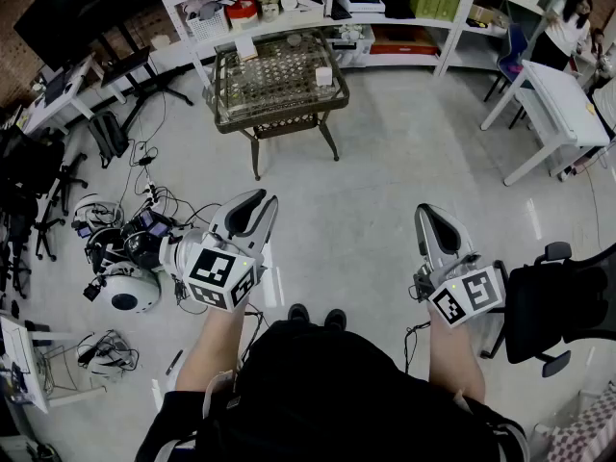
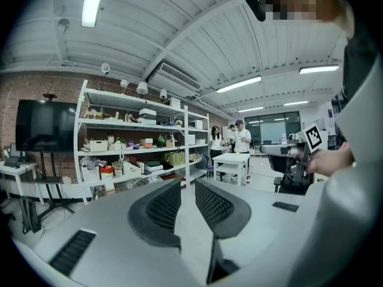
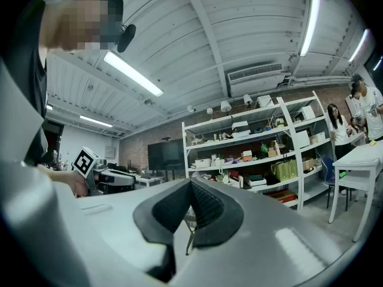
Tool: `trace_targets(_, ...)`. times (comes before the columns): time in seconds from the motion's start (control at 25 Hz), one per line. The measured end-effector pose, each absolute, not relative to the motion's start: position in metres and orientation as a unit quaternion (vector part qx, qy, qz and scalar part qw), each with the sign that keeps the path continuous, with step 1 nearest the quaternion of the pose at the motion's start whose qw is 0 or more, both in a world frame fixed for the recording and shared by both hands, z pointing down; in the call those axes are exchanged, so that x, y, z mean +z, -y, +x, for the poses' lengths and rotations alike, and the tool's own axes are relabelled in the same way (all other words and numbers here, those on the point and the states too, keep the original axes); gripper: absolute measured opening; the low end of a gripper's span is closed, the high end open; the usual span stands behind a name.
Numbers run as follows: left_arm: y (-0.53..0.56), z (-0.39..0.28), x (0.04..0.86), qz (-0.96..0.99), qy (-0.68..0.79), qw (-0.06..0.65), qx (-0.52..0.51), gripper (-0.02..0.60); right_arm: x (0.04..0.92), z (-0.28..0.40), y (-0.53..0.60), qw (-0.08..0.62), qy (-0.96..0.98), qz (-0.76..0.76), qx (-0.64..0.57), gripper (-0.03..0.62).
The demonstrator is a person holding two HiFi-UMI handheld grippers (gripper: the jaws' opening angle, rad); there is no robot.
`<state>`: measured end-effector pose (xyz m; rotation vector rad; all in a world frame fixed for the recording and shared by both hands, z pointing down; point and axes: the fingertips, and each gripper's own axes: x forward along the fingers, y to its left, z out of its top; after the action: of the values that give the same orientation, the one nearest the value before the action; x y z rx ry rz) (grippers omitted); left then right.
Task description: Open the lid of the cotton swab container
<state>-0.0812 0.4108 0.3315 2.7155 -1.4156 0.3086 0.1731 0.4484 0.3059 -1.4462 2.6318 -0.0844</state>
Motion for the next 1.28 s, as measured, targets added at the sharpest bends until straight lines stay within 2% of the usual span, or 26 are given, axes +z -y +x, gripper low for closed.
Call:
trace_targets(0.48, -0.439, -0.079, 0.328, 0.889, 0.446, 0.030, 0.100, 0.072, 0.297, 0.174, -0.462, 0.077, -0.870, -0.485, -0.042, 0.008)
trace_targets(0.76, -0.447, -0.077, 0.319, 0.886, 0.457, 0.006, 0.081, 0.008, 0.295, 0.182, -0.469, 0.109, -0.875, -0.468, -0.066, 0.011)
trace_targets(1.12, -0.443, -0.070, 0.321, 0.897, 0.436, -0.004, 0.069, 0.005, 0.304, 0.179, -0.461, 0.097, -0.875, -0.468, -0.076, 0.011)
trace_targets(1.28, -0.431, -0.067, 0.326, 0.900, 0.432, 0.018, 0.056, 0.005, 0.310, 0.172, -0.444, 0.095, -0.877, -0.462, -0.087, 0.011)
